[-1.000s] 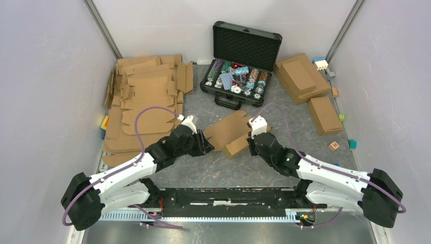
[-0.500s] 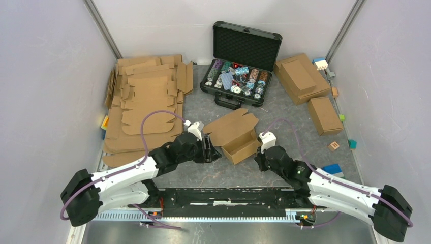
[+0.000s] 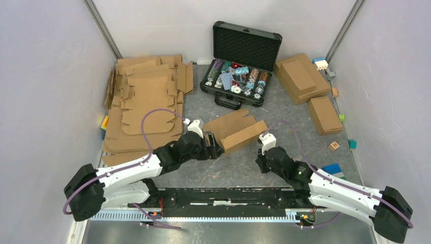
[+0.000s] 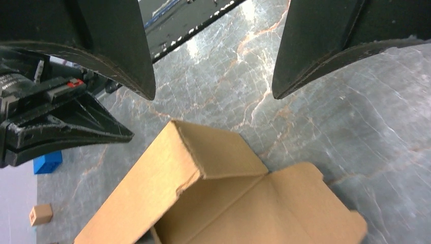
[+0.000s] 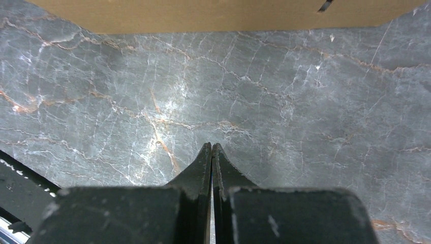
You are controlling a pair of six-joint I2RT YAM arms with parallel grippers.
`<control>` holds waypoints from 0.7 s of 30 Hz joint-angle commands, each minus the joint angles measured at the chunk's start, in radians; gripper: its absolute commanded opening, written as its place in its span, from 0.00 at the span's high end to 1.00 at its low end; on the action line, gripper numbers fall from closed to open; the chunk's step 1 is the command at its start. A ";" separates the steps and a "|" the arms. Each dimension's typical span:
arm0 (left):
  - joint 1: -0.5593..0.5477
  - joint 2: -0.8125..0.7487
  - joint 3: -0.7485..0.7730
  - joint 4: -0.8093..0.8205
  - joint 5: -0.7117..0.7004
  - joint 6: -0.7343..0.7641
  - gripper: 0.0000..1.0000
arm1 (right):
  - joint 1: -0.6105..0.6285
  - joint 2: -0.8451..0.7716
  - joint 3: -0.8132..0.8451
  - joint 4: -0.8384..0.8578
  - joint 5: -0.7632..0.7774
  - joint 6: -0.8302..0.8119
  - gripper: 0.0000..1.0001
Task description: Fold the paper box
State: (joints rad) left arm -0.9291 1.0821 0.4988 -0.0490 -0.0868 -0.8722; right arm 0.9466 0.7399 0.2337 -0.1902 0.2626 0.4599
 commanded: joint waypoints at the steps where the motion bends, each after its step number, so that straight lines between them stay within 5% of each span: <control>1: -0.003 -0.020 0.137 -0.048 -0.146 0.109 0.08 | -0.003 -0.035 0.075 -0.018 0.017 -0.029 0.98; 9: -0.001 0.261 0.494 -0.258 -0.074 0.500 0.10 | -0.003 -0.121 0.116 -0.087 0.061 -0.022 0.96; 21: 0.052 0.628 0.793 -0.390 0.214 0.584 0.13 | -0.002 -0.270 0.161 -0.196 0.121 -0.003 0.95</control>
State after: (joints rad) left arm -0.9043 1.6421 1.2003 -0.3748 -0.0189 -0.3759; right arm 0.9463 0.5049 0.3393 -0.3534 0.3473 0.4442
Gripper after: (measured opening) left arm 0.885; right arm 0.051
